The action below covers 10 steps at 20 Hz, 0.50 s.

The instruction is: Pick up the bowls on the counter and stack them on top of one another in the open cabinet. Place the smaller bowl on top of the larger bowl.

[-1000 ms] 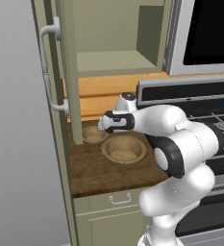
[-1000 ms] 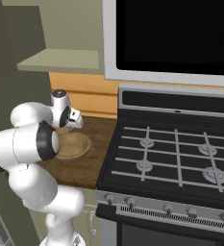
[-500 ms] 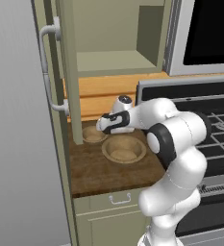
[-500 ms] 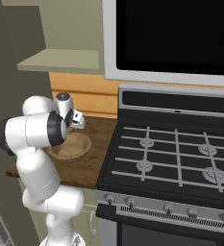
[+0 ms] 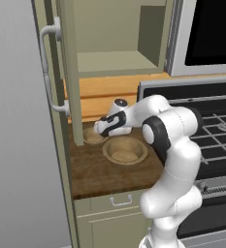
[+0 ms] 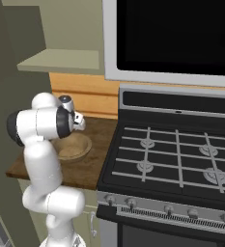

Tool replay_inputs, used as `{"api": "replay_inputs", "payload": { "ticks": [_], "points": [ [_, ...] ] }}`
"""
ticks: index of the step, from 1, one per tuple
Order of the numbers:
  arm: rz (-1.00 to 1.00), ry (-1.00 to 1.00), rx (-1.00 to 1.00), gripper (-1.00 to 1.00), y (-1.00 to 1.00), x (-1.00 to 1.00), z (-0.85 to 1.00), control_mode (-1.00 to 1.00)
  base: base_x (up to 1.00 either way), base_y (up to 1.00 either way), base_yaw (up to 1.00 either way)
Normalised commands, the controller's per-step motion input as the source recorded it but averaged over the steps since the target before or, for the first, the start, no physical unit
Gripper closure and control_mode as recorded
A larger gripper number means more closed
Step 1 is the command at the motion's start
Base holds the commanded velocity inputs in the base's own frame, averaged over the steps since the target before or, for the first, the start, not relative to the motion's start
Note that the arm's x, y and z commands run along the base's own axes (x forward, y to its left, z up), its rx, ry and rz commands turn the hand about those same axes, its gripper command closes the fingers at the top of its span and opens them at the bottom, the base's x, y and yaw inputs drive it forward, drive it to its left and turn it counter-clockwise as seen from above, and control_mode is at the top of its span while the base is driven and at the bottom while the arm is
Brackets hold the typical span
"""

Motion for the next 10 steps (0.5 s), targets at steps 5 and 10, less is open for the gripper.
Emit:
{"api": "replay_inputs", "payload": {
  "ticks": [5, 10],
  "points": [
    [0.00, 0.02, 0.00, -1.00, 0.15, 0.21, -0.32, -1.00, 0.00, 0.00, 0.00],
    [0.00, 0.00, 0.00, 1.00, 0.13, 0.00, -0.09, -1.00, 0.00, 0.00, 0.00]
  ]
}}
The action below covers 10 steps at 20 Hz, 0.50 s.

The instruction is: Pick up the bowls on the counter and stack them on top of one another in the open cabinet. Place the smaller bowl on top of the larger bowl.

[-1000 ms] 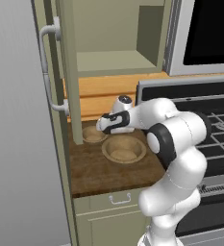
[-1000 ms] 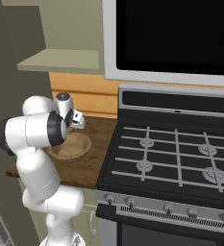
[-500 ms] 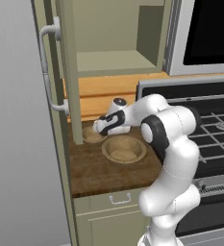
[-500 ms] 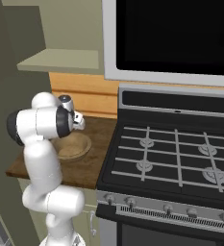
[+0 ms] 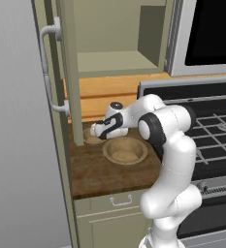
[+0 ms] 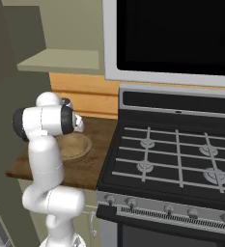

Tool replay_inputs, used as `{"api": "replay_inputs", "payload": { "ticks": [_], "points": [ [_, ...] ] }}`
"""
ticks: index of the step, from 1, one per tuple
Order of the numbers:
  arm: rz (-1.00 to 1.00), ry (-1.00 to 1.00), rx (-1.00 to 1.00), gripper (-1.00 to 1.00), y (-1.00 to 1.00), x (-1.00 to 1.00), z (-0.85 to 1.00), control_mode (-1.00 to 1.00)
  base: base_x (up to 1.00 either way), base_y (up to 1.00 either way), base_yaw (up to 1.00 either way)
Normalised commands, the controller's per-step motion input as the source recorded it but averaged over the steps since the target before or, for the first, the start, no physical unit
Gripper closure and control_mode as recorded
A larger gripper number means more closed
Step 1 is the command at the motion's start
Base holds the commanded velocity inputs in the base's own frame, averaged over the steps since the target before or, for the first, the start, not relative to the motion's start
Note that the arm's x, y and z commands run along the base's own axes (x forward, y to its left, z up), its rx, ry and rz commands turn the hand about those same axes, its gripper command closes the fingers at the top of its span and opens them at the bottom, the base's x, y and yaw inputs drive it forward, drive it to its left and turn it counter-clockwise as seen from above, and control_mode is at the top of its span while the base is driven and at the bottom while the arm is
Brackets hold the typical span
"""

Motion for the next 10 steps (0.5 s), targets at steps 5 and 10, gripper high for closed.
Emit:
{"api": "replay_inputs", "payload": {
  "ticks": [5, 10],
  "points": [
    [0.00, 0.00, 0.00, 1.00, 0.02, 0.00, 0.03, -1.00, 0.00, 0.00, 0.00],
    [0.00, -0.05, 0.00, 1.00, 0.03, -0.21, 0.45, -1.00, 0.00, 0.00, 0.00]
  ]
}}
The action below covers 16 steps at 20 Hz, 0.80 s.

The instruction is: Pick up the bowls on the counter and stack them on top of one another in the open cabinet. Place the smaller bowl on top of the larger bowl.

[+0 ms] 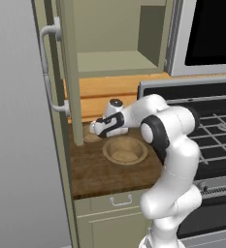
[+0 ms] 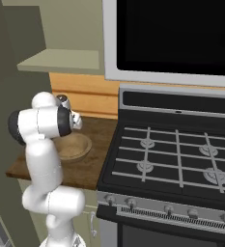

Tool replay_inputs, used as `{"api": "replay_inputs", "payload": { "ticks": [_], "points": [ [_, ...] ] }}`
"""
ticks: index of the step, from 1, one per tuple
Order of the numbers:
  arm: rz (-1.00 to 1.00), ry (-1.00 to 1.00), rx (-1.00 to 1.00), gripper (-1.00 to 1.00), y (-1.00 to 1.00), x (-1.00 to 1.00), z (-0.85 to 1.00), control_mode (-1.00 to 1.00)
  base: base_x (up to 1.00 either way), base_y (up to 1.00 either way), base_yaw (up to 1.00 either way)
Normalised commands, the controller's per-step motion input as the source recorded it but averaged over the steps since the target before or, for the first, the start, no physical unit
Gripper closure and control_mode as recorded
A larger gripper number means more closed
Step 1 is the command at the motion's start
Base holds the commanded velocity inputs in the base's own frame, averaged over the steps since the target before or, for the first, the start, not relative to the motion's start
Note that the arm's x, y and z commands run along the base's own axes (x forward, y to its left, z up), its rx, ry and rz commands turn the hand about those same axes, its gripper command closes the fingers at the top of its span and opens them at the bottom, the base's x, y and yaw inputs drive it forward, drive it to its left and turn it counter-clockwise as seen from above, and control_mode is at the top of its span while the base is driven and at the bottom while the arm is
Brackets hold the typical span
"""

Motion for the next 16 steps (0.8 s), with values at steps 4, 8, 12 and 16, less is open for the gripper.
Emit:
{"api": "replay_inputs", "payload": {
  "ticks": [4, 8, 12, 16],
  "points": [
    [0.00, -0.15, 0.00, 1.00, 0.00, -0.66, 0.92, -1.00, 0.00, 0.00, 0.00],
    [0.00, -0.12, 0.00, 1.00, 0.00, -0.81, 0.86, -1.00, 0.00, 0.00, 0.00],
    [0.00, -0.05, 0.00, 1.00, -0.37, -1.00, 0.60, -1.00, 0.00, 0.00, 0.00],
    [-0.02, 0.01, 0.00, 1.00, -0.96, -0.95, 0.07, -1.00, 0.00, 0.00, 0.00]
  ]
}}
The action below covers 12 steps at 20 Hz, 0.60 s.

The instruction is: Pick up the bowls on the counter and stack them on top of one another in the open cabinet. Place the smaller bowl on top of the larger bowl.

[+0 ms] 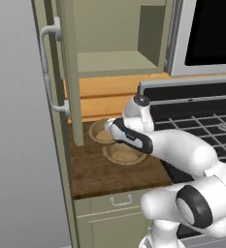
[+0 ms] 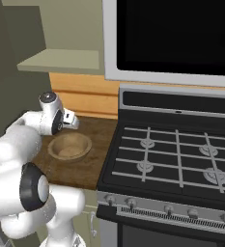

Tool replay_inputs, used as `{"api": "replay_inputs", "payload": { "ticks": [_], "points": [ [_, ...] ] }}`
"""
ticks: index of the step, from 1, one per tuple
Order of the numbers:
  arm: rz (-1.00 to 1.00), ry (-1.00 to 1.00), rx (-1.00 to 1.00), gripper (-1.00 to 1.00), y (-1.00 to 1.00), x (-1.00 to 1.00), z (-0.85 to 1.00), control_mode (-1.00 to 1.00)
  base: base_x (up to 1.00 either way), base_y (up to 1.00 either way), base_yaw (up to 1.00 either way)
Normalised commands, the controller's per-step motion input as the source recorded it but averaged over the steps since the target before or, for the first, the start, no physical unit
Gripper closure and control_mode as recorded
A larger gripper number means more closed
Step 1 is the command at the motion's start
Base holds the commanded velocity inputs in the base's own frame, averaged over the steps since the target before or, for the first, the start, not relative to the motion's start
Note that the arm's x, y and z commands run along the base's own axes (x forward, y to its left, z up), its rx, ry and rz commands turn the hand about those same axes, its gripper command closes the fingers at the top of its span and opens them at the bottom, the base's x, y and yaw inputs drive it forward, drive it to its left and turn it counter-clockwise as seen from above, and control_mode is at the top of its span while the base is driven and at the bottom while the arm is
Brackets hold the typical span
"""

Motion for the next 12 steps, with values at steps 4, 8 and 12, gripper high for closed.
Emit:
{"api": "replay_inputs", "payload": {
  "ticks": [4, 8, 12],
  "points": [
    [-0.04, 0.07, 0.00, 1.00, -0.98, -0.76, 0.00, -1.00, 0.00, 0.00, 0.00],
    [-0.01, 0.24, -0.04, 1.00, -0.47, -0.28, -0.36, -1.00, 0.00, 0.00, 0.00],
    [0.00, 0.20, -0.03, 1.00, -0.34, 0.15, -0.34, -1.00, 0.00, 0.00, 0.00]
  ]
}}
